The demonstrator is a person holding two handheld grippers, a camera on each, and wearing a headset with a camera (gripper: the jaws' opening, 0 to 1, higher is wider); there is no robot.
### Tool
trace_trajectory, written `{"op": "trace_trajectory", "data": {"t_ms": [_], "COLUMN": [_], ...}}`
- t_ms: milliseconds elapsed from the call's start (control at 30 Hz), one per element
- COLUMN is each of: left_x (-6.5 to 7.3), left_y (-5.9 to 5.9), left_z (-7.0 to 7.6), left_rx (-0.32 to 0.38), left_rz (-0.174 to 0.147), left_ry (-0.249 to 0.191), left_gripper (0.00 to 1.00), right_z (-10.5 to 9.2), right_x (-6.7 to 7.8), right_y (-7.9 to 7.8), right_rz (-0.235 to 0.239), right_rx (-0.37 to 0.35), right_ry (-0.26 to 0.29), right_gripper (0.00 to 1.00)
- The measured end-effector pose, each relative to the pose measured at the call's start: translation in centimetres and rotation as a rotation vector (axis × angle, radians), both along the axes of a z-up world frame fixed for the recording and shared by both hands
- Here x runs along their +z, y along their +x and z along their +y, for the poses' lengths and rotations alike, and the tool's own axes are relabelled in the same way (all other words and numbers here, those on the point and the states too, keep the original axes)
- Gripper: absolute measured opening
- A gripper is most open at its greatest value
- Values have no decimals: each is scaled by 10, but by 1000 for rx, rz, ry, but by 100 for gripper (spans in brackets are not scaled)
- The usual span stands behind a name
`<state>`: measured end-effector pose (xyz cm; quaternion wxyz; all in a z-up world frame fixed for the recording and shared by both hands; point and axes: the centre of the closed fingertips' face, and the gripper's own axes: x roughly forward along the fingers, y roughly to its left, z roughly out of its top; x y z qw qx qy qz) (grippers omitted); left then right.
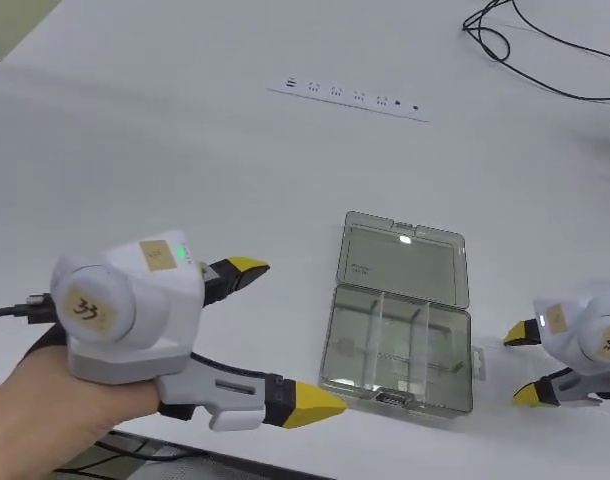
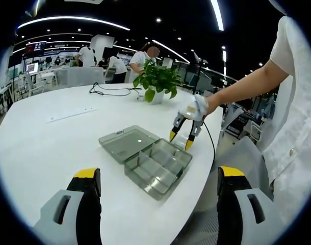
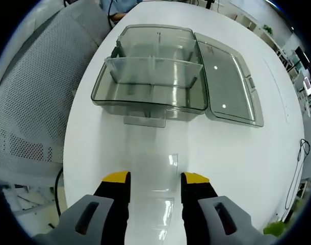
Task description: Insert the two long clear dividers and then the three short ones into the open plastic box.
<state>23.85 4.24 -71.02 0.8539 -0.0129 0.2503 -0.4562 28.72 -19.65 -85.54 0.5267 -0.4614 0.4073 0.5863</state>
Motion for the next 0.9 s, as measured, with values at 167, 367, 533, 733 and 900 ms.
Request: {"op": "trace_trajectory", "data": {"t_ms": [167,367,533,733,900], "left_x": [-1,-1,-1,0,2], "left_y": [1,2,2,3,4], "left_z": [0,-1,-1,-2,-4], "left_rx": [-1,-5,-9,-12,-19], "left_rz": [1,2,2,-1,-4], "left_ry": [-3,-3,-2,-5,-4], "left_gripper": [97,97,97,97,97], "right_z": [0,1,1,0,2], "right_x": [0,1,0,0,5], "right_y": [-1,-1,-1,-2,-4], "right_rz": [-3,-6,-7,-5,-21], "right_rx": [0,-6,-10,-38,-54], "right_ry": [-2,-1,1,8,24], "right_gripper": [39,33,33,33,33]}}
